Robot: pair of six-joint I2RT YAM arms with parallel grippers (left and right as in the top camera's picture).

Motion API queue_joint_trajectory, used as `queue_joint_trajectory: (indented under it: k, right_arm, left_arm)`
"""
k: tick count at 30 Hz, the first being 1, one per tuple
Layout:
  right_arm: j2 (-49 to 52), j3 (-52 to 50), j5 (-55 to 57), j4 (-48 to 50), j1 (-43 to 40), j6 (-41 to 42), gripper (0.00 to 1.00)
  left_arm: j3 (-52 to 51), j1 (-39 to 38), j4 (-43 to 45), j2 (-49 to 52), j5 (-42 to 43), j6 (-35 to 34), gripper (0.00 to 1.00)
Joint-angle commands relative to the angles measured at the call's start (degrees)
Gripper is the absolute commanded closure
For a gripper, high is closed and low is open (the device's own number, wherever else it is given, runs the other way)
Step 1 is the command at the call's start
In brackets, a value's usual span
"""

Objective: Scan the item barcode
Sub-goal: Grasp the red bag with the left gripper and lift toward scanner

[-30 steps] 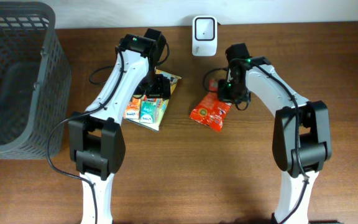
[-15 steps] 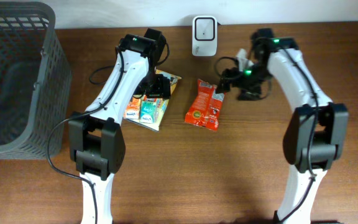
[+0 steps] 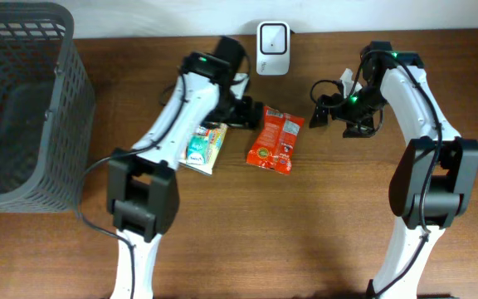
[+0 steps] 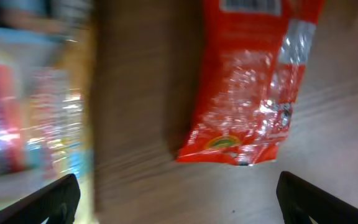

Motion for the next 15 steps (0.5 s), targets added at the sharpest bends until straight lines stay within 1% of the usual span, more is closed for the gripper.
queue_joint_trajectory:
  k: [1, 2, 4, 9, 11, 12, 14, 15]
  right_arm:
    - [-0.31, -0.42, 2.49, -0.02, -0.17, -0.57, 0.02]
    - [-0.31, -0.42, 2.49, -0.02, -0.17, -0.57, 0.02]
    - [-0.31, -0.42, 2.49, -0.02, -0.17, -0.55, 0.02]
    - [-0.31, -0.42, 2.49, 0.02, -0.17, -0.57, 0.02]
    - [-0.31, -0.42, 2.49, 0.17, -0.17, -0.55, 0.02]
    - [-0.31, -0.42, 2.49, 0.63, -0.17, -0.57, 0.02]
    - [-0.31, -0.42, 2.49, 2.16, -0.17, -0.55, 0.02]
    - [-0.31, -0.42, 2.49, 3.19, -0.17, -0.57, 0.02]
  left_arm:
    - [-0.48, -2.29, 1.53, 6.38, 2.29, 1.57, 0.01]
    - [-0.48, -2.32, 2.10, 7.58, 2.69, 1.60, 0.01]
    - [-0.48, -2.12, 3.63, 10.10, 6.73, 4.04, 0.00]
    - [-0.48, -0.87, 5.53, 13.92, 22.56, 13.16, 0.01]
    - [-0.48, -0.61, 5.49, 14.64, 23.91, 14.16, 0.02]
    - [-0.48, -0.59, 5.49, 14.84, 23.91, 14.16, 0.07]
    - [-0.48, -0.59, 5.53, 14.95, 23.91, 14.16, 0.32]
    - [-0.48, -0.63, 5.73, 14.95, 23.89, 14.16, 0.50]
